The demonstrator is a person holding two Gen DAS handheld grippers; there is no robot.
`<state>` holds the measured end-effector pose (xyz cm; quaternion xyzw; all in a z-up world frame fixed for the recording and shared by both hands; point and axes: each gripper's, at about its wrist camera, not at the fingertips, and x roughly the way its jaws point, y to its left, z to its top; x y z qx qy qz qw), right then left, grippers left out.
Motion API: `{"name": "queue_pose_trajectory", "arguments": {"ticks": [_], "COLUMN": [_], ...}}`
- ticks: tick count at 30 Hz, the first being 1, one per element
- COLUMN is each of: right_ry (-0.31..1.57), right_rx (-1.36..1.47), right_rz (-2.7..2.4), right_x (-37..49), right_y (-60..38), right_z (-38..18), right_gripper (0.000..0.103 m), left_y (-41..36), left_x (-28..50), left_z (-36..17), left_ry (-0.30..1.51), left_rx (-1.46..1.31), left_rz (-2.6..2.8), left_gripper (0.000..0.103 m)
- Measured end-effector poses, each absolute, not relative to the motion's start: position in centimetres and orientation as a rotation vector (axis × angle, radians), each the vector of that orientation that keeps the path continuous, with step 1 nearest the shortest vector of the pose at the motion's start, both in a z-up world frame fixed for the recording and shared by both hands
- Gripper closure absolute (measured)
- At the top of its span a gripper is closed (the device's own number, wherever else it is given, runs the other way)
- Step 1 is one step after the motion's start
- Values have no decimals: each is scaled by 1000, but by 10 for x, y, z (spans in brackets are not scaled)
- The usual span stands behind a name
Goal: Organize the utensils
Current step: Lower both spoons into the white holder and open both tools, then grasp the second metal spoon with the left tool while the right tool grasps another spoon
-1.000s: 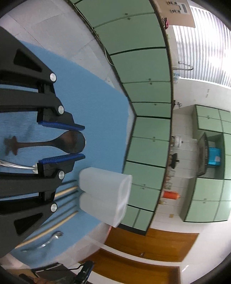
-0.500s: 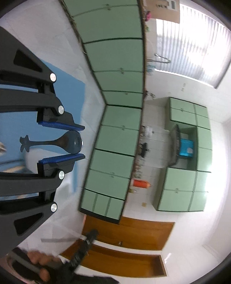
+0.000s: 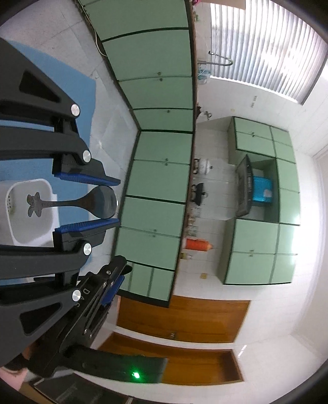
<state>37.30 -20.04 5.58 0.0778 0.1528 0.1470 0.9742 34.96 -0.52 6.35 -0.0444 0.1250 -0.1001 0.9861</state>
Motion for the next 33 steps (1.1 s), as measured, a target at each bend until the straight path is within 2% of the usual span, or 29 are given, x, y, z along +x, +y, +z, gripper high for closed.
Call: {"name": "queue_pose_trajectory", "arguments": {"ticks": [8, 14, 19, 21, 23, 25, 27, 29, 33], "right_ry": [413, 465, 482, 478, 480, 485, 502, 520, 563], "right_rx": [179, 179, 195, 205, 205, 208, 200, 172, 135], "right_rz": [309, 323, 318, 313, 283, 274, 264, 239, 205], "right_x": [365, 349, 333, 324, 312, 300, 287, 271, 247], "right_y": [-202, -202, -208, -212, -218, -223, -228, -231, -239], "right_z": [18, 7, 9, 12, 14, 14, 12, 8, -3], "right_gripper": [69, 66, 56, 53, 43, 42, 38, 32, 30], "left_y": [-7, -1, 9, 15, 20, 24, 28, 30, 29], "left_x": [359, 352, 331, 323, 313, 300, 286, 273, 256], "left_z": [22, 13, 12, 13, 13, 11, 6, -2, -20], "left_ry": [343, 388, 407, 420, 431, 445, 467, 499, 584], "left_rx": [-73, -74, -91, -94, -97, -91, -79, -70, -53], "left_rz": [-189, -178, -166, -157, -148, -132, -113, -103, -100], "left_gripper": [77, 76, 57, 53, 46, 34, 27, 23, 18]}}
